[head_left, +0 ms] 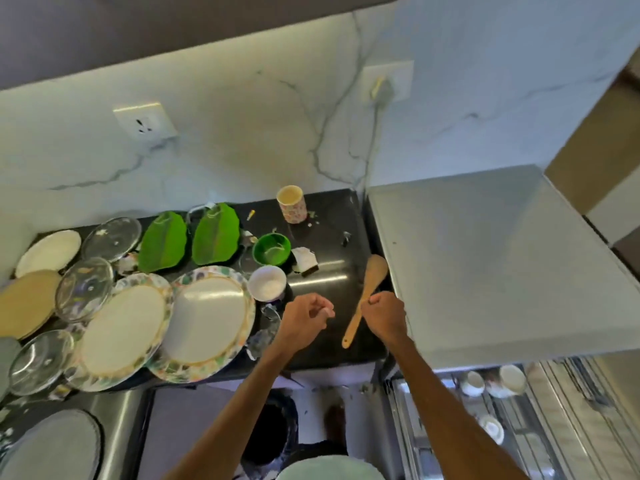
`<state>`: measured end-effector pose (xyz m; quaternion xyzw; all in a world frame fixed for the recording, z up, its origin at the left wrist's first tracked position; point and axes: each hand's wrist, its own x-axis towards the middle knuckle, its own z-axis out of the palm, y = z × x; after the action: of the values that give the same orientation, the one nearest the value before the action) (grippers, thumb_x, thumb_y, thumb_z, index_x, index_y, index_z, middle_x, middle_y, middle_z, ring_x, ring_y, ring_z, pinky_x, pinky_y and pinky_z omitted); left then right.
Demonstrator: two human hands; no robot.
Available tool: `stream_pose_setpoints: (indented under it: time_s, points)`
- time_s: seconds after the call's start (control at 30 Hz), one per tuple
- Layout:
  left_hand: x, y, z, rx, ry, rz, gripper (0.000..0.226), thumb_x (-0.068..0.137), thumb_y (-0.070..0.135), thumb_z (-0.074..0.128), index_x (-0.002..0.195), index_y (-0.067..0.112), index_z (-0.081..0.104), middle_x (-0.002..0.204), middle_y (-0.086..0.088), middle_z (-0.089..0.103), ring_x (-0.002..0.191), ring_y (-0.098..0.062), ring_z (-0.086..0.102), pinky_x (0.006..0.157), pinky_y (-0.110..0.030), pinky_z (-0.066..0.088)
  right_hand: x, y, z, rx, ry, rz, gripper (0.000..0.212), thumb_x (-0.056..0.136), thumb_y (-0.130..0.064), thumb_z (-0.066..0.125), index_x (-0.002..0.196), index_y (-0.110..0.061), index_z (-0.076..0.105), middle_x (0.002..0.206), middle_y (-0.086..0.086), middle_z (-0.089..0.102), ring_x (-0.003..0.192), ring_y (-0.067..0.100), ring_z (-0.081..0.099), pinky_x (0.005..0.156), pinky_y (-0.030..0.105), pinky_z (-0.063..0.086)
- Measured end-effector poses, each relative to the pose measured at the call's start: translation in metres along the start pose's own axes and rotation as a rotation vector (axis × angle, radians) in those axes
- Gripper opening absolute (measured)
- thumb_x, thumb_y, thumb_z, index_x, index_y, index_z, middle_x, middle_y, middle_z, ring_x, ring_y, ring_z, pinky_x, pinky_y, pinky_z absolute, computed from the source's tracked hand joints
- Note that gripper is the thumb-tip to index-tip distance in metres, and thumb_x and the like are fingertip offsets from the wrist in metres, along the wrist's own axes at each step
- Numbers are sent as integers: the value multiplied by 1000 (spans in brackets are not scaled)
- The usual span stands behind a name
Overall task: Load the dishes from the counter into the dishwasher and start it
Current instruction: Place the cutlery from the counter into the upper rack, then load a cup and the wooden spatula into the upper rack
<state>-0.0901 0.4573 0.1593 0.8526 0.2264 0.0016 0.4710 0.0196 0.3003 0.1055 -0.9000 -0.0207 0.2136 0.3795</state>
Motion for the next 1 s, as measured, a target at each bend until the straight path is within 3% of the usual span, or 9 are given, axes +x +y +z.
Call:
stream_pose_setpoints:
  time_s: [0.1, 0.2, 0.4, 0.53, 0.6, 0.73, 0.9, 1.0]
  points:
    - [13, -20, -20, -34, -10, -9, 8, 89, 10, 66, 88, 13, 73, 82, 2, 76, 74, -11, 72, 67, -31, 62, 18, -13, 20, -67, -23, 83, 58, 88, -48, 68, 122, -1, 61, 122, 19, 66, 112, 37, 63, 90, 40, 51]
    - [22, -33, -36, -60, 6, -31, 6, 87, 13, 67, 88, 14, 74, 82, 3, 75, 76, -15, 73, 69, -37, 63, 23, -23, 30, -105, -26, 110, 65, 91, -44, 70, 136, -1, 50, 134, 18, 58, 123, 37, 57, 96, 40, 47]
    - [35, -49, -54, -69, -25, -50, 9, 88, 11, 66, 86, 16, 72, 83, 0, 75, 81, -16, 72, 69, -32, 62, 31, -27, 44, -128, 31, 153, 55, 86, -22, 78, 130, 1, 52, 123, 18, 64, 114, 36, 63, 89, 40, 51]
    - [46, -54, -61, -52, -60, -58, 9, 91, 10, 65, 88, 14, 73, 82, 0, 76, 73, -9, 71, 64, -25, 60, 40, -29, 53, -79, 86, 187, 53, 83, -14, 80, 125, 3, 51, 115, 18, 65, 105, 35, 66, 84, 40, 54]
    - [51, -53, -60, -50, -74, -57, 8, 92, 10, 64, 92, 10, 72, 84, -1, 76, 66, -1, 68, 59, -16, 53, 46, -29, 53, -79, 92, 224, 47, 82, -11, 81, 118, 2, 54, 107, 15, 66, 93, 31, 68, 73, 36, 58]
    - [59, -51, -55, -39, -117, -44, 10, 94, 14, 63, 95, 11, 72, 86, 2, 77, 62, 0, 67, 56, -11, 47, 53, -23, 52, -111, 42, 248, 36, 79, -11, 83, 106, 0, 62, 86, 6, 62, 73, 20, 61, 49, 23, 43]
    - [66, -51, -49, -48, -137, -33, 10, 94, 15, 63, 98, 10, 71, 89, 1, 77, 64, -3, 68, 56, -11, 48, 55, -20, 53, -66, -4, 305, 30, 78, -18, 83, 95, -6, 62, 82, 6, 64, 69, 21, 67, 50, 30, 56]
    - [67, -52, -45, -41, -158, -41, 11, 95, 16, 63, 100, 10, 71, 90, 1, 77, 66, -4, 69, 55, -11, 47, 57, -24, 57, 223, -122, 374, 27, 79, -12, 83, 97, 0, 65, 87, 13, 71, 75, 25, 73, 55, 30, 60]
